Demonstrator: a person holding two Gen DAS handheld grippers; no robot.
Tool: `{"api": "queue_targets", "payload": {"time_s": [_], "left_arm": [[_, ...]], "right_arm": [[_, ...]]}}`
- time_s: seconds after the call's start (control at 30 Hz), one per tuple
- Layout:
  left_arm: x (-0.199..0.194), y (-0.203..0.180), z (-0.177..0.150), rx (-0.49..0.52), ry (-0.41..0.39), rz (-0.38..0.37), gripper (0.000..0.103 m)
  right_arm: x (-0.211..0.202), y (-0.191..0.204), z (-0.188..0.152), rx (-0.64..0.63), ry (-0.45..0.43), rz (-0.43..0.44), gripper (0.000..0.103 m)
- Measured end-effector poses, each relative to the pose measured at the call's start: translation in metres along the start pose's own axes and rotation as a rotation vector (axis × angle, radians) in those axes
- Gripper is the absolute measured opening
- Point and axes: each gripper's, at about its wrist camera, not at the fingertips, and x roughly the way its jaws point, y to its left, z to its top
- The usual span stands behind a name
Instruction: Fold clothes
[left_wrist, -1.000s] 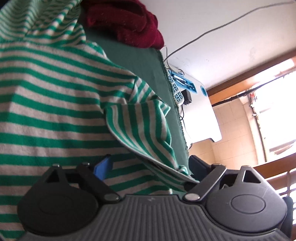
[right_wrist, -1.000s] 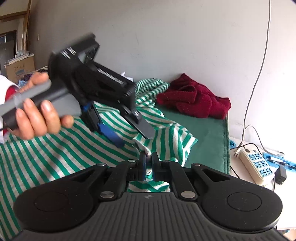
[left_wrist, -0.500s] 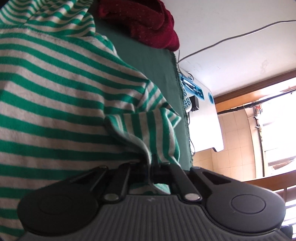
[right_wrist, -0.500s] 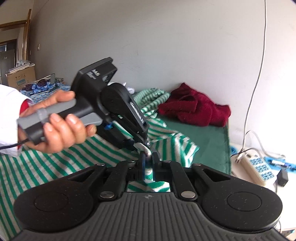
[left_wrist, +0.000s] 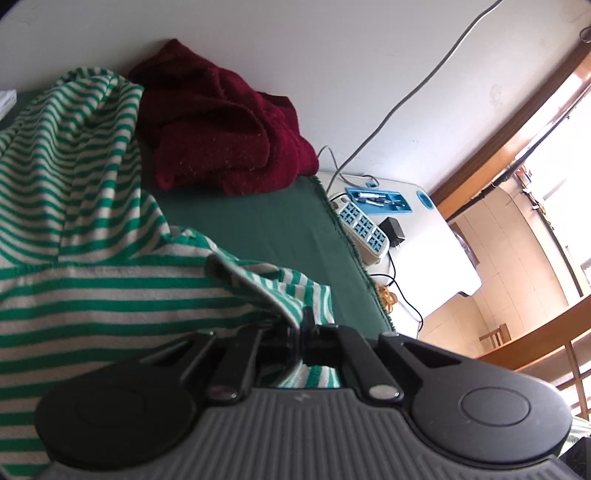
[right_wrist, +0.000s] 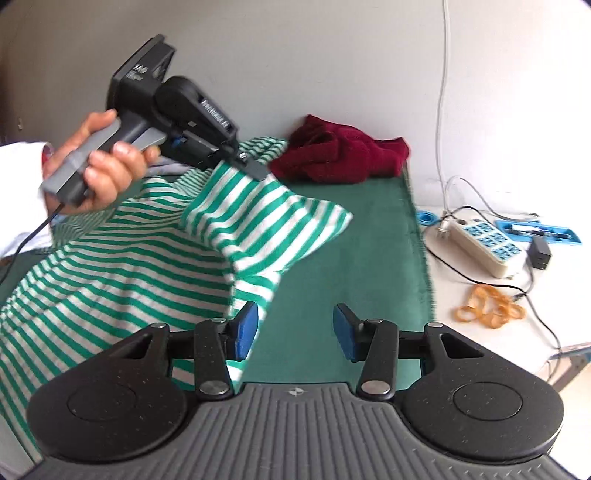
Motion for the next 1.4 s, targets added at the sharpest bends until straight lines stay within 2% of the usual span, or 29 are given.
{"api": "queue_targets", "payload": {"time_s": [0.13, 0.23, 0.33, 0.37, 0.4, 0.47, 0.53, 0.6, 0.67, 0.73, 0.83, 0.93, 1.0, 1.03, 1.17, 1.27, 1.4], "left_arm": [[-0.012, 0.013, -0.002, 0.021, 0.006, -0.012, 0.000], [-0.004, 0.029, -0.008, -0.004, 0.041, 0.020, 0.000], [0.006, 0.048, -0.014, -0.036, 0.077, 0.060, 0.000], [0.006, 0.052, -0.015, -0.044, 0.081, 0.055, 0.000], [0.005, 0.056, -0.016, -0.049, 0.084, 0.050, 0.000], [-0.001, 0.055, -0.017, -0.024, 0.073, 0.034, 0.000], [-0.006, 0.051, -0.019, 0.007, 0.057, 0.021, 0.000], [-0.008, 0.047, -0.019, 0.037, 0.045, 0.023, 0.000], [-0.010, 0.043, -0.020, 0.062, 0.036, 0.026, 0.000], [-0.010, 0.040, -0.019, 0.084, 0.031, 0.024, 0.000], [-0.010, 0.038, -0.018, 0.100, 0.031, 0.011, 0.000], [-0.010, 0.040, -0.016, 0.102, 0.041, 0.022, 0.000], [-0.012, 0.042, -0.014, 0.084, 0.053, 0.030, 0.000], [-0.013, 0.043, -0.013, 0.073, 0.059, 0.036, 0.000], [-0.016, 0.043, -0.012, 0.048, 0.068, 0.093, 0.000], [-0.018, 0.037, -0.013, 0.059, 0.059, 0.142, 0.000], [-0.018, 0.023, -0.015, 0.082, 0.056, 0.193, 0.000]], "right_arm": [[0.022, 0.030, 0.005, -0.102, -0.011, 0.020, 0.048], [0.043, 0.054, 0.007, -0.206, -0.018, 0.008, 0.044], [0.066, 0.065, 0.005, -0.218, 0.110, -0.030, 0.024], [0.065, 0.066, 0.005, -0.212, 0.117, -0.048, 0.025], [0.056, 0.066, 0.006, -0.179, 0.098, -0.069, 0.027], [0.033, 0.061, 0.007, -0.085, 0.057, -0.107, 0.042], [0.001, 0.052, 0.002, 0.049, 0.046, -0.118, 0.042], [-0.034, 0.047, -0.011, 0.175, 0.079, -0.130, 0.039], [-0.066, 0.056, -0.033, 0.226, 0.124, -0.170, 0.032], [-0.099, 0.071, -0.057, 0.253, 0.190, -0.208, 0.031], [-0.135, 0.090, -0.092, 0.374, 0.249, -0.212, 0.031], [-0.141, 0.102, -0.123, 0.408, 0.270, -0.251, 0.036], [-0.131, 0.103, -0.137, 0.430, 0.279, -0.261, 0.036], [-0.127, 0.102, -0.144, 0.432, 0.276, -0.251, 0.036], [-0.111, 0.086, -0.163, 0.388, 0.274, -0.189, 0.049], [-0.101, 0.072, -0.171, 0.296, 0.301, -0.082, 0.050], [-0.090, 0.054, -0.172, 0.184, 0.329, -0.004, 0.052]]}}
